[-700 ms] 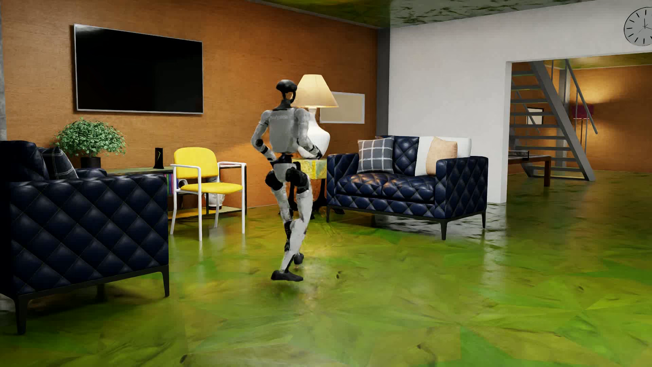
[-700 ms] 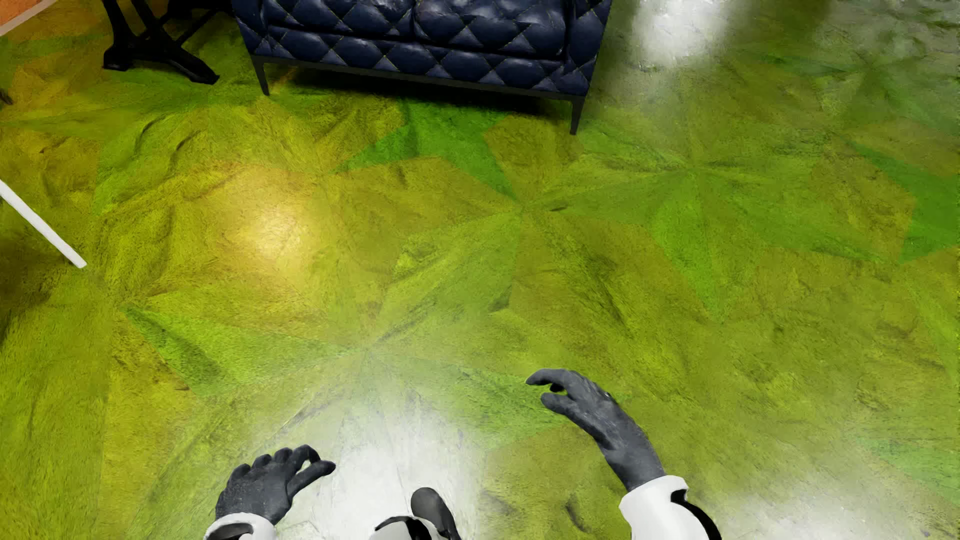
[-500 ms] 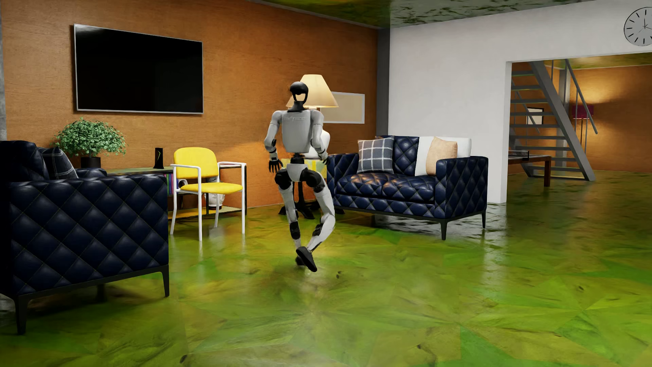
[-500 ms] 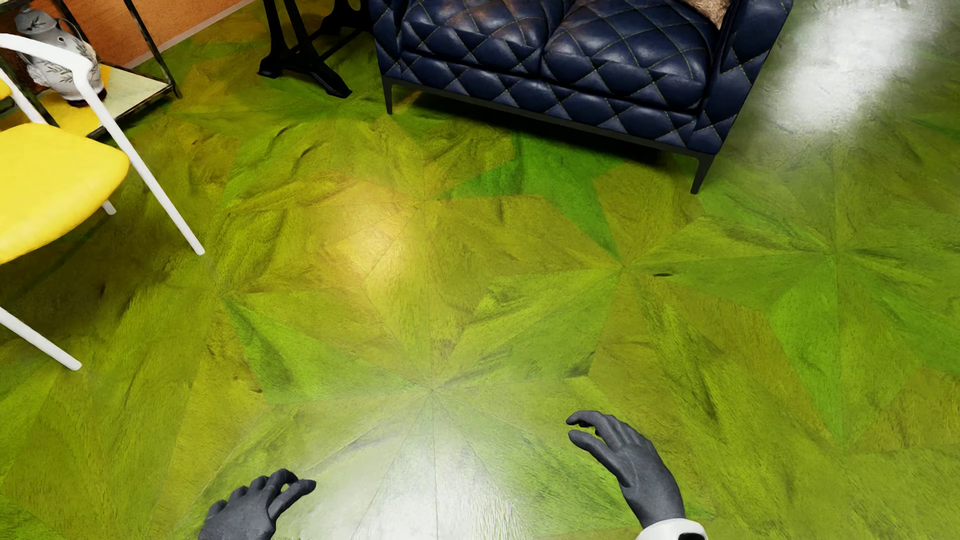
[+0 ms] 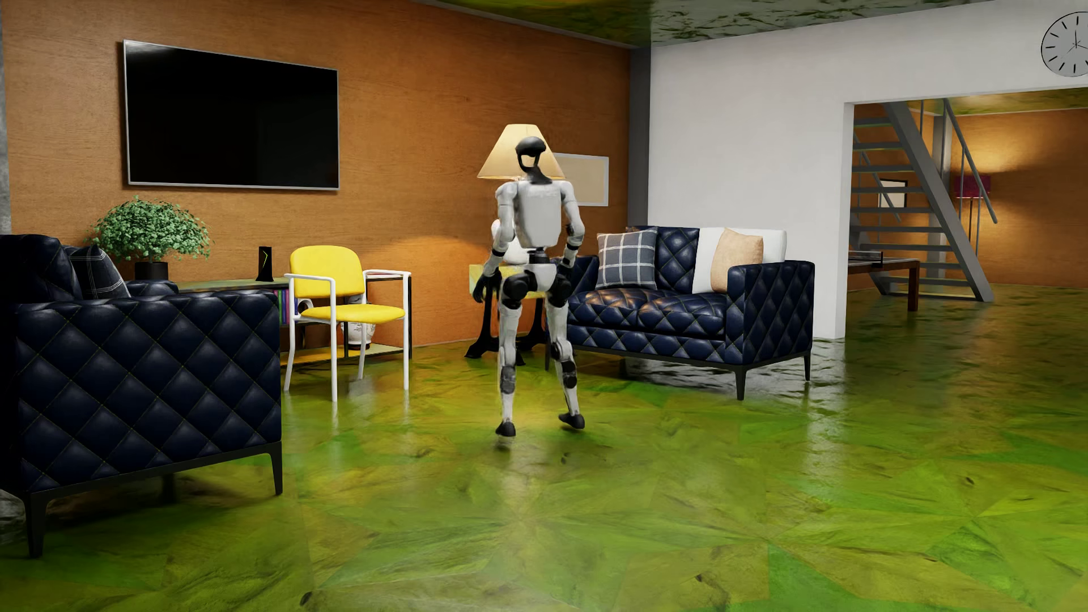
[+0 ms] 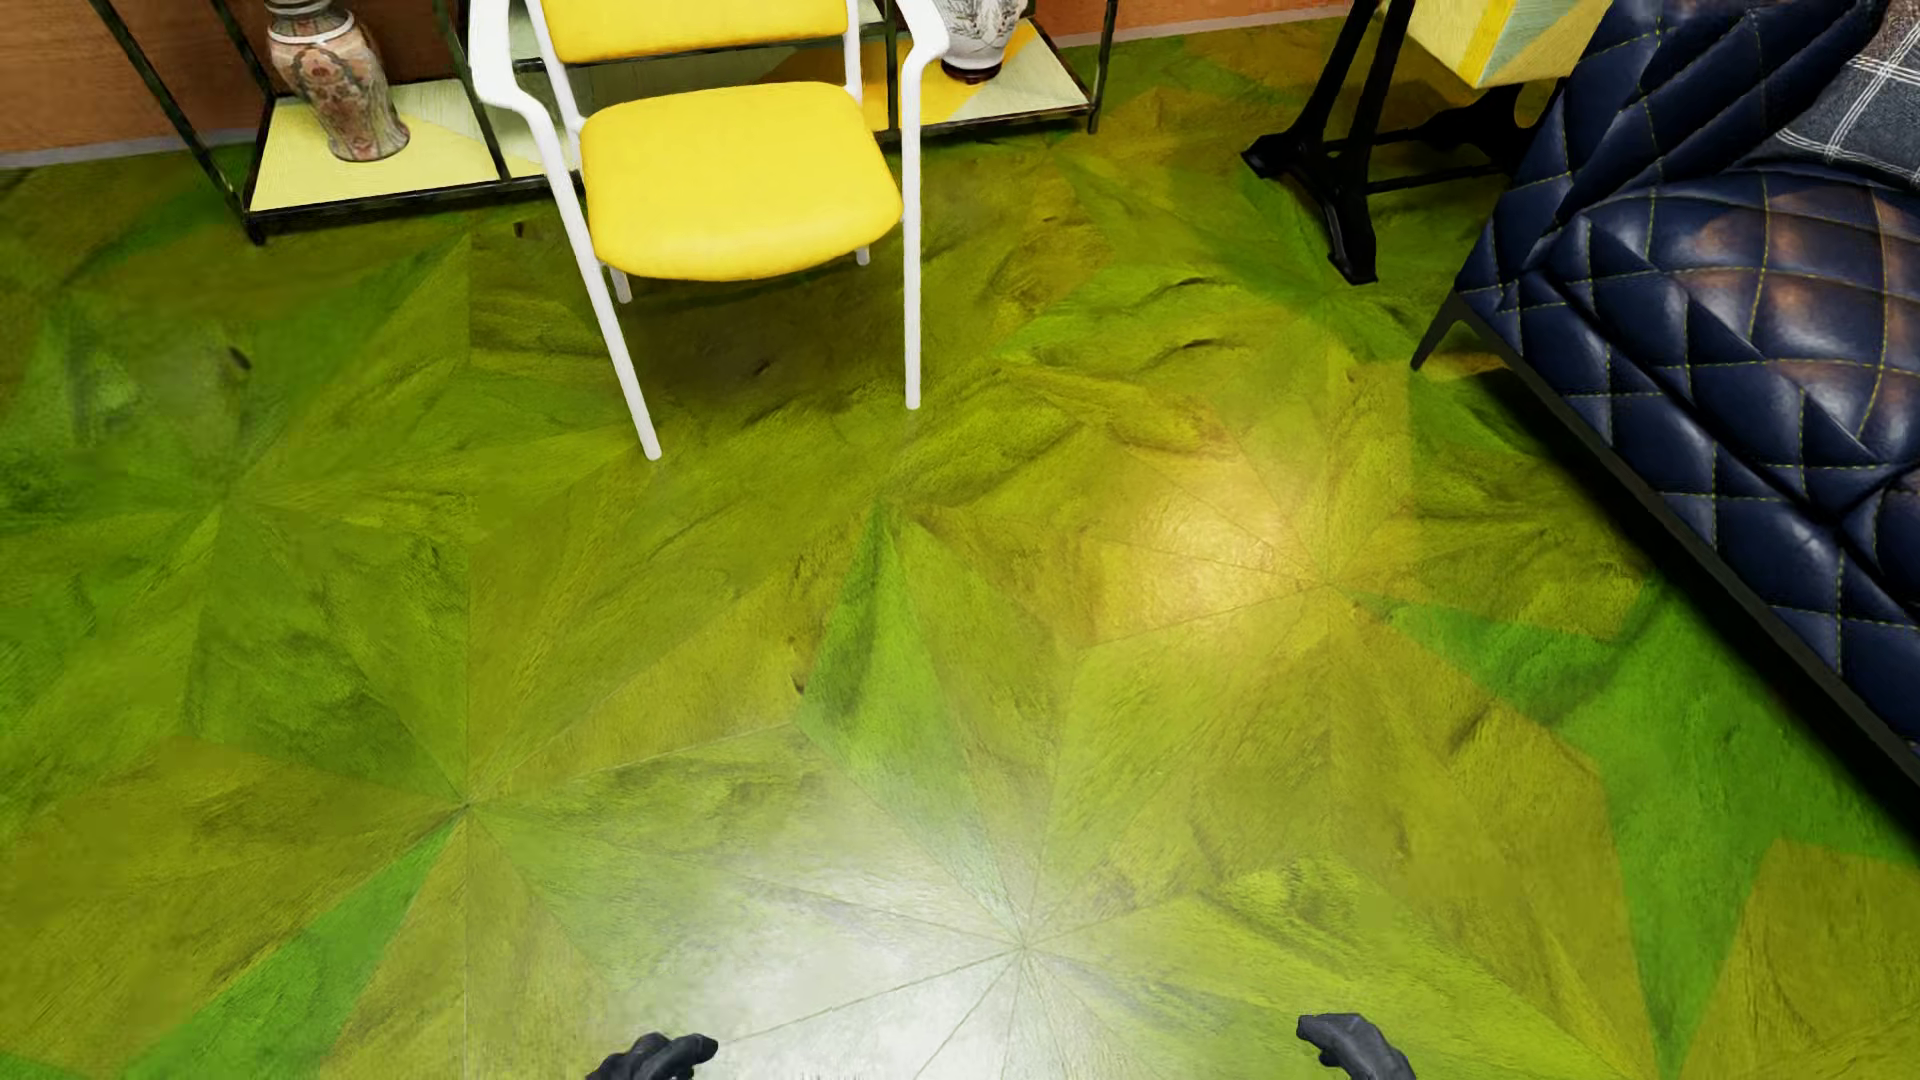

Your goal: Approach the officechair

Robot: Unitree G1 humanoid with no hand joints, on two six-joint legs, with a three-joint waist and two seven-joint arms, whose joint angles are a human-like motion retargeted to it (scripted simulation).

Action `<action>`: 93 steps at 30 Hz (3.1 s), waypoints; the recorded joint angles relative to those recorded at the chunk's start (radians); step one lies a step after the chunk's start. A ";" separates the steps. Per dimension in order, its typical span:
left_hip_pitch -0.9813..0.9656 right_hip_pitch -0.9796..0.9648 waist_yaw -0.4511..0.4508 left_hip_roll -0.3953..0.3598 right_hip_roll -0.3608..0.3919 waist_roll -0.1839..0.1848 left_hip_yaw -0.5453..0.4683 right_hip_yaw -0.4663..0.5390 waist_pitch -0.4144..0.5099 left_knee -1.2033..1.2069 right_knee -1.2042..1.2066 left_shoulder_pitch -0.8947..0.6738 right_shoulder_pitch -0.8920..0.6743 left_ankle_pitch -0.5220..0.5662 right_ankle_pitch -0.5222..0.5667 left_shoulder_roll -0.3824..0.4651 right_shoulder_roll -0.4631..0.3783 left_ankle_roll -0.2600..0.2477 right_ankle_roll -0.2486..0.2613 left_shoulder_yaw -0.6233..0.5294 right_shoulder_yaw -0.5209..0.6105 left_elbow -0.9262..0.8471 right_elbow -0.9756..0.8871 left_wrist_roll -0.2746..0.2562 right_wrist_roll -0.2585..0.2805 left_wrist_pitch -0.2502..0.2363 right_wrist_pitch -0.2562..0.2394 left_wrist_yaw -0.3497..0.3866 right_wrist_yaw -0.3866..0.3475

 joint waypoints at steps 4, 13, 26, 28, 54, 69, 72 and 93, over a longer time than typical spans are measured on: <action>-0.265 0.117 -0.004 0.106 0.070 0.042 0.092 -0.226 0.012 0.385 -0.042 -0.003 -0.136 0.258 -0.062 0.012 -0.069 -0.149 -0.065 0.067 0.081 0.213 0.214 -0.149 0.042 0.110 0.088 0.067 0.043; -0.156 0.274 0.041 0.175 0.126 0.081 0.900 -0.470 -0.018 -0.124 -0.083 0.083 -0.198 0.098 -0.170 0.031 -0.068 0.192 -0.102 -0.068 0.014 0.243 0.395 -0.148 0.027 0.044 0.169 -0.098 0.041; -0.004 -0.112 -0.024 0.120 -0.163 0.029 0.747 -0.150 0.000 -0.189 0.427 -0.076 -0.083 0.053 -0.035 0.021 0.021 0.077 -0.027 -0.053 -0.148 0.035 0.299 -0.075 0.028 -0.031 0.178 0.036 0.081; 0.005 -0.079 -0.032 0.126 -0.088 0.028 0.694 0.024 -0.003 -0.189 0.212 -0.085 -0.069 0.051 -0.015 0.022 0.034 0.052 0.046 -0.063 -0.174 0.006 0.294 -0.072 0.041 -0.042 0.182 0.034 0.084; -0.042 0.105 -0.009 0.285 0.204 0.113 0.624 -0.233 0.000 -0.121 0.009 -0.048 -0.208 0.070 -0.134 0.058 0.012 -0.022 -0.214 -0.187 -0.036 0.095 0.316 -0.038 0.037 0.008 0.211 -0.073 0.047; -0.091 0.142 -0.017 0.343 0.170 0.093 0.912 -0.344 -0.009 -0.040 -0.044 -0.104 -0.200 0.096 -0.121 0.086 0.032 0.082 -0.225 -0.186 -0.054 0.115 0.417 -0.070 0.031 0.012 0.226 -0.063 0.055; -0.040 0.164 -0.006 0.326 0.160 0.098 0.993 -0.366 -0.013 -0.111 -0.052 -0.093 -0.199 0.089 -0.126 0.075 0.016 0.107 -0.210 -0.177 -0.061 0.112 0.422 -0.070 0.030 0.013 0.229 -0.046 0.051; 0.012 -0.035 -0.022 0.113 0.086 0.048 0.593 0.213 -0.008 -0.195 0.184 -0.111 -0.140 0.056 -0.105 0.056 0.023 0.032 -0.019 -0.257 -0.110 0.206 0.417 -0.114 0.030 0.013 0.232 -0.049 0.062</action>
